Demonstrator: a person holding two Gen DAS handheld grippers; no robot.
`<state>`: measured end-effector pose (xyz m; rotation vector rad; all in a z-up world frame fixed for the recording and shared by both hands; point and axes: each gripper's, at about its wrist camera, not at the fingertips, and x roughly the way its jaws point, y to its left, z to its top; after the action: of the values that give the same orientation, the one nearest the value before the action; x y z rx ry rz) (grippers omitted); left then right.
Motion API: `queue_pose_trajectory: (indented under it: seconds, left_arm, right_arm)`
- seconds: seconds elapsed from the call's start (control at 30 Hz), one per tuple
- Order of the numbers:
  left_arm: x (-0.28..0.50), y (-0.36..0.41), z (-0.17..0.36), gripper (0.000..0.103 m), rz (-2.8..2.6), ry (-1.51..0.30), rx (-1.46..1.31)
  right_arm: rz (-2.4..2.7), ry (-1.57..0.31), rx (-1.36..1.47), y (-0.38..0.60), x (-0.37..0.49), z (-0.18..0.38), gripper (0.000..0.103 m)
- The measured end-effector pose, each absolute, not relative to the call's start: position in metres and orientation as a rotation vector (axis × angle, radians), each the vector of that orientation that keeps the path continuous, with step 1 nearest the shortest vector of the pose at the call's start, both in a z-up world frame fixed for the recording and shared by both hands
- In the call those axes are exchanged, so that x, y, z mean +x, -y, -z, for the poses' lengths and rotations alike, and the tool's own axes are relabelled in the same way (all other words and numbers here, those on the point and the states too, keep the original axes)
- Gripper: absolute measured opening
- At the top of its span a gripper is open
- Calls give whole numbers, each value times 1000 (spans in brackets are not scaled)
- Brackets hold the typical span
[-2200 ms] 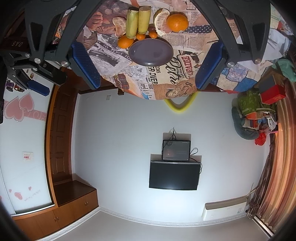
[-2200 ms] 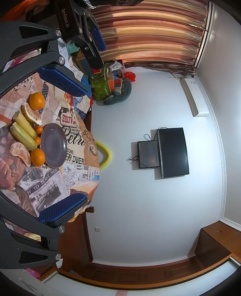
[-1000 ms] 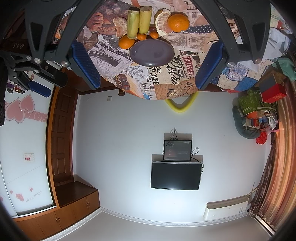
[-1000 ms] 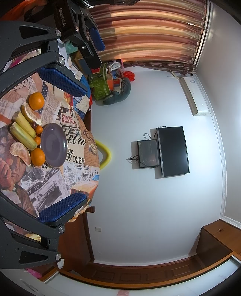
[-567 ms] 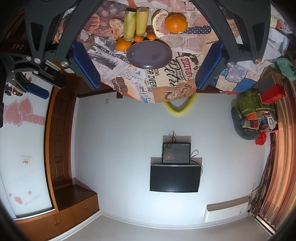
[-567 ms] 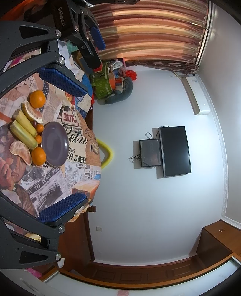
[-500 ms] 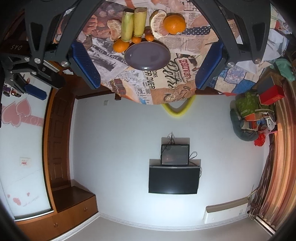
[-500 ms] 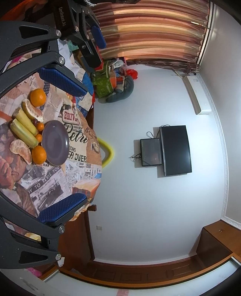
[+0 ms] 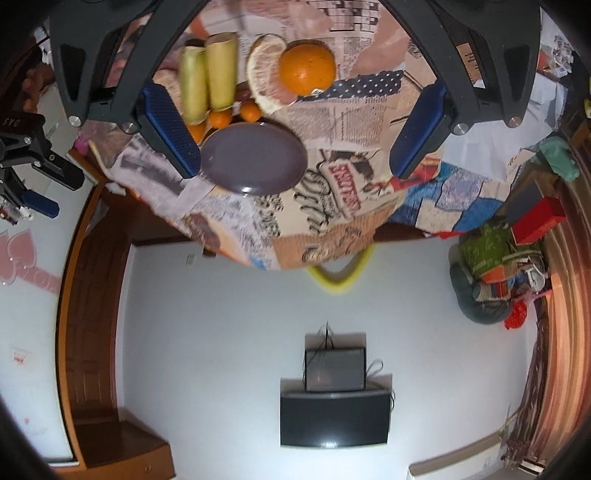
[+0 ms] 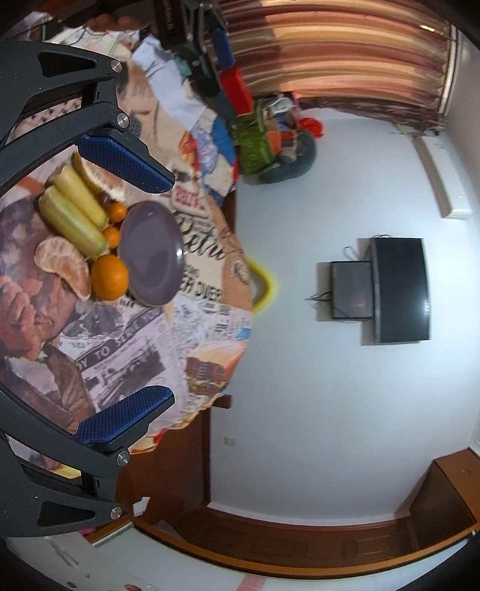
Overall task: Organize fruits
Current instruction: 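Grasp the Dole-sticker orange with the left tool while the right tool grasps another large orange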
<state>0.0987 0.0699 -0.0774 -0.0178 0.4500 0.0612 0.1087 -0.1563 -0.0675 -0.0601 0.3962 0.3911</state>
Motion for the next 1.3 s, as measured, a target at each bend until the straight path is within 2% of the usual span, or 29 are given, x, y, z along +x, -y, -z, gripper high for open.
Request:
queue_pose_trajectory:
  seconds: [0.27, 0.53, 0.9, 1.0, 1.17, 1.3]
  left_arm:
    - [140, -100, 105, 90, -72, -581, 3]
    - [170, -119, 153, 90, -22, -733, -41]
    - [186, -105, 210, 90, 22, -877, -93]
    - [185, -102, 218, 89, 33, -892, -103]
    - [182, -100, 230, 76, 47, -929, -117]
    - [181, -99, 235, 70, 66, -942, -140]
  right_arm:
    - [-383, -537, -75, 153, 145, 101, 103]
    - [-397, -658, -90, 146, 182, 135, 103]
    - [-465, -818, -73, 130, 217, 177, 100]
    - [-494, -845, -43, 129, 223, 182, 94]
    - [-541, -875, -9, 127, 229, 185, 82]
    - [-576, -890, -6, 123, 229, 187, 66]
